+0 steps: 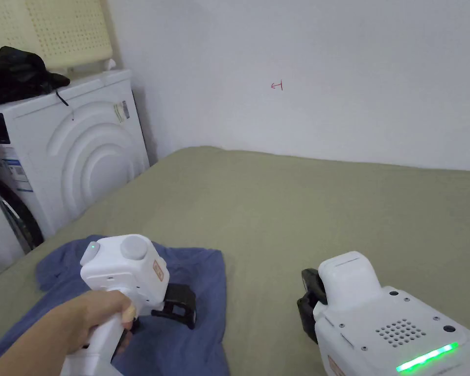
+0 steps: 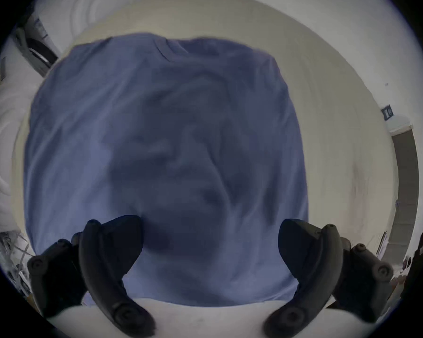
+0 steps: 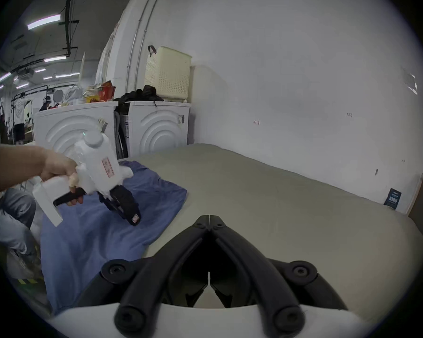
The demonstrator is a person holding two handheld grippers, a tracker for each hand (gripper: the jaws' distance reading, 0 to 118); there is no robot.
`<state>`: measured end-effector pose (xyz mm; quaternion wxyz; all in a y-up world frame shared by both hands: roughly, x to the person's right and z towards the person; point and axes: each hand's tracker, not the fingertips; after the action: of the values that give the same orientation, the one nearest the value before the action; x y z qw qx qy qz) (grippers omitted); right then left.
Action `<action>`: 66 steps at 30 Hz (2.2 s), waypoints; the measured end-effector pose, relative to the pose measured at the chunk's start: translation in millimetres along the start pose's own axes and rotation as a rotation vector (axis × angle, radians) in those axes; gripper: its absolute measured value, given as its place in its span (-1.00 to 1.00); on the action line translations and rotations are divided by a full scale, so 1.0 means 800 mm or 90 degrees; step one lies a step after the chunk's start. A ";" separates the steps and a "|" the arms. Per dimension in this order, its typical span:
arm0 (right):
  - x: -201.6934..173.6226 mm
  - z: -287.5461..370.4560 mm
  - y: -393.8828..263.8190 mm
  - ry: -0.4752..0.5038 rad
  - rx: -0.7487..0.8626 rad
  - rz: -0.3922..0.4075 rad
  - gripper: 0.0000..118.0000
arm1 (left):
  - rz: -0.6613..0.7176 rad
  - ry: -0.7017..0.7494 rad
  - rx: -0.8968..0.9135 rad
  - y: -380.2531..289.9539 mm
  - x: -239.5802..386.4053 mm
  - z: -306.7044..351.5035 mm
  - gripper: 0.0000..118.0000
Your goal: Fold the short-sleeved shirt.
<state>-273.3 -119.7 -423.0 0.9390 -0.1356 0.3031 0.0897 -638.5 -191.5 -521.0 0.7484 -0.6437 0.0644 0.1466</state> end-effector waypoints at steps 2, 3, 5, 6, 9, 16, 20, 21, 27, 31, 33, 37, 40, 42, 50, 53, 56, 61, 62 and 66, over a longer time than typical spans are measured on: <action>0.000 0.002 -0.004 0.000 -0.001 -0.001 -1.00 | -0.028 0.021 -0.030 0.002 0.002 -0.016 0.80; 0.001 0.004 -0.006 0.001 -0.001 -0.001 -1.00 | -0.044 0.053 -0.013 0.000 0.003 -0.015 0.59; 0.003 0.008 -0.008 0.000 -0.005 0.005 -1.00 | -0.056 0.059 0.022 -0.006 0.001 0.003 -0.34; 0.005 0.010 -0.009 -0.001 -0.006 0.005 -1.00 | -0.044 0.037 0.026 -0.001 -0.008 0.013 -0.99; 0.009 0.016 -0.009 -0.006 -0.007 -0.014 -1.00 | -0.029 0.032 0.058 -0.038 0.013 0.069 -0.99; 0.032 0.050 -0.002 -0.017 0.000 -0.026 -1.00 | -0.004 0.044 0.154 -0.054 0.037 0.136 -0.99; 0.069 0.076 0.001 -0.058 0.004 -0.039 -1.00 | -0.013 0.010 0.189 -0.039 0.075 0.176 -0.99; 0.080 0.083 0.001 -0.074 0.006 -0.041 -1.00 | -0.027 -0.001 0.187 -0.034 0.090 0.183 -0.99; 0.163 0.141 -0.002 -0.171 0.000 -0.032 -1.00 | -0.165 -0.027 0.208 -0.014 0.232 0.206 -0.99; 0.227 0.198 -0.006 -0.254 -0.005 -0.039 -1.00 | -0.238 -0.097 0.208 -0.009 0.350 0.208 -0.99; 0.259 0.230 -0.013 -0.303 -0.009 -0.036 -1.00 | -0.302 -0.100 0.209 -0.016 0.413 0.203 -0.99; 0.320 0.295 -0.031 -0.384 -0.021 -0.061 -1.00 | -0.414 -0.149 0.193 -0.050 0.545 0.195 -0.99; 0.355 0.343 -0.043 -0.442 -0.030 -0.061 -1.00 | -0.491 -0.200 0.165 -0.090 0.634 0.182 -0.99; 0.372 0.373 -0.049 -0.470 -0.034 -0.064 -1.00 | -0.550 -0.228 0.152 -0.123 0.686 0.172 -0.99; 0.413 0.475 -0.082 -0.575 -0.059 -0.098 -1.00 | -0.670 -0.319 0.052 -0.222 0.832 0.100 -0.99; 0.422 0.495 -0.095 -0.590 -0.071 -0.109 -1.00 | -0.683 -0.328 0.009 -0.245 0.854 0.066 -0.99; 0.425 0.500 -0.102 -0.594 -0.075 -0.115 -1.00 | -0.685 -0.315 -0.022 -0.258 0.856 0.037 -0.99; 0.426 0.491 -0.105 -0.563 -0.066 -0.148 -1.00 | -0.635 -0.265 -0.026 -0.237 0.822 0.028 0.44; 0.425 0.486 -0.105 -0.556 -0.065 -0.150 -1.00 | -0.624 -0.269 -0.002 -0.226 0.804 0.044 0.45; 0.421 0.466 -0.100 -0.529 -0.064 -0.165 -1.00 | -0.541 -0.265 0.114 -0.189 0.713 0.106 0.42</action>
<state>219.5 -51.4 -316.4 0.9769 -0.1705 -0.1249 0.0325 -59.5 -49.9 -527.2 0.7915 -0.5031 -0.3430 -0.0525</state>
